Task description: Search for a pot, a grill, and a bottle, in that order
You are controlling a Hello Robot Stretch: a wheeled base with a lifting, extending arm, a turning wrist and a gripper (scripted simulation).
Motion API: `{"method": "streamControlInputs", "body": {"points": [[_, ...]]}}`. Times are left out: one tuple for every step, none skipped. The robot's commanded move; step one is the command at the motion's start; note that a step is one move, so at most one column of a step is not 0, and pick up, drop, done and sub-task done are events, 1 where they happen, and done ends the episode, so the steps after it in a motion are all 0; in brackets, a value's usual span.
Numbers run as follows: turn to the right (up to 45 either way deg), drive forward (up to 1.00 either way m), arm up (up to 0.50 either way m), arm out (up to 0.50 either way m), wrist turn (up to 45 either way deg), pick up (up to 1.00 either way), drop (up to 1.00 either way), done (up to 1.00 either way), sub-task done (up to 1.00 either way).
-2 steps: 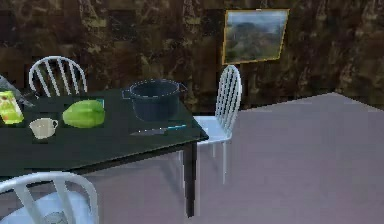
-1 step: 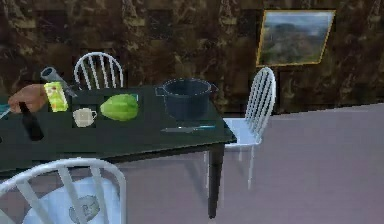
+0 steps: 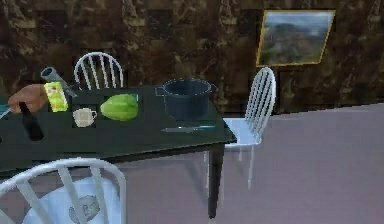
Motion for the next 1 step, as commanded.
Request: {"method": "streamControlInputs", "body": {"points": [[45.0,0.0,0.0,0.0,0.0,0.0,0.0,0.0,0.0]]}}
